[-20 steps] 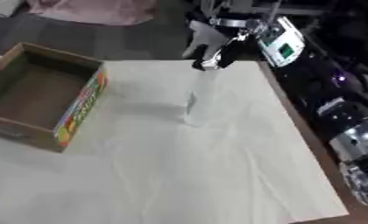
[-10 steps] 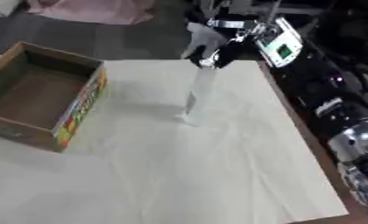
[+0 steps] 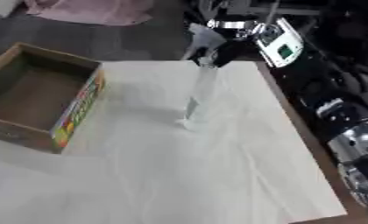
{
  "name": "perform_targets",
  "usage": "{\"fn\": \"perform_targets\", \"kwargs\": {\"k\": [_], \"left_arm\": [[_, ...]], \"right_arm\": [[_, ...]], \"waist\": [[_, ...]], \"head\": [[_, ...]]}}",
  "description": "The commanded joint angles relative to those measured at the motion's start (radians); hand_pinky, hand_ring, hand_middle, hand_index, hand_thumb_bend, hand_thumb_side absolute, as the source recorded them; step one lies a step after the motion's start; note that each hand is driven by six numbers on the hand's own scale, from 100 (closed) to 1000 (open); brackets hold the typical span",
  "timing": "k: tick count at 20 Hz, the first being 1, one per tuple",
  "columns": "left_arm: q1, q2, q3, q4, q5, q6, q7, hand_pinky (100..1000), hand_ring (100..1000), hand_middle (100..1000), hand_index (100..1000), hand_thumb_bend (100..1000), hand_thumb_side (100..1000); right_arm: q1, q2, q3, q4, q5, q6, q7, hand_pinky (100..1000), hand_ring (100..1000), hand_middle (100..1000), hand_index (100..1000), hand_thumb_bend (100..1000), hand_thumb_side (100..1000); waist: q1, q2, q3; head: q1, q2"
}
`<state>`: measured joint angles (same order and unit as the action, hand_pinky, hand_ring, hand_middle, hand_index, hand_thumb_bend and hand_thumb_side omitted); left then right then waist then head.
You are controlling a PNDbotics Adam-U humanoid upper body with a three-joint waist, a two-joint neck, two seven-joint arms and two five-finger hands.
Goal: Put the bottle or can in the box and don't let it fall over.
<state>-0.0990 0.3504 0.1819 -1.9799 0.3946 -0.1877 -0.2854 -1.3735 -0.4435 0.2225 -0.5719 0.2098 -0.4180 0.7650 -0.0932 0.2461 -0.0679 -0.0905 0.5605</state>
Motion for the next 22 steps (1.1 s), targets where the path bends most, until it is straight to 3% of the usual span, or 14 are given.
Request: {"fn": "perform_targets", "kwargs": {"k": [1, 3, 6, 14, 22], "left_arm": [[-0.012, 0.01, 0.001, -0.02, 0.002, 0.004, 0.0, 598, 663, 638, 886, 136, 788], [-0.012, 0.011, 0.001, -0.02, 0.003, 0.005, 0.001, 598, 663, 637, 886, 136, 787], [-0.012, 0.012, 0.001, -0.02, 0.006, 0.005, 0.003, 598, 662, 636, 886, 136, 786], [-0.011, 0.013, 0.003, -0.02, 0.012, 0.005, 0.007, 598, 661, 633, 885, 135, 785], [-0.009, 0.013, 0.004, -0.02, 0.018, 0.007, 0.01, 597, 654, 625, 884, 136, 782]], "right_arm": [[-0.027, -0.038, -0.007, -0.022, -0.008, -0.139, 0.142, 100, 566, 305, 462, 237, 258], [-0.027, -0.04, -0.008, -0.022, -0.008, -0.143, 0.142, 100, 498, 262, 423, 308, 269], [-0.028, -0.045, -0.018, -0.019, -0.012, -0.141, 0.142, 100, 456, 241, 399, 334, 258], [-0.034, -0.054, -0.042, -0.019, -0.048, -0.09, 0.142, 100, 463, 216, 363, 326, 213], [-0.035, -0.06, -0.043, -0.031, -0.083, -0.038, 0.142, 100, 464, 186, 321, 316, 224]], "waist": [[0.004, -0.021, -0.004], [0.003, -0.023, -0.005], [0.003, -0.027, -0.004], [0.004, -0.037, 0.002], [0.004, -0.049, 0.008]], "head": [[-0.005, -0.011], [-0.005, -0.01], [-0.005, -0.006], [-0.007, 0.014], [-0.01, 0.028]]}}
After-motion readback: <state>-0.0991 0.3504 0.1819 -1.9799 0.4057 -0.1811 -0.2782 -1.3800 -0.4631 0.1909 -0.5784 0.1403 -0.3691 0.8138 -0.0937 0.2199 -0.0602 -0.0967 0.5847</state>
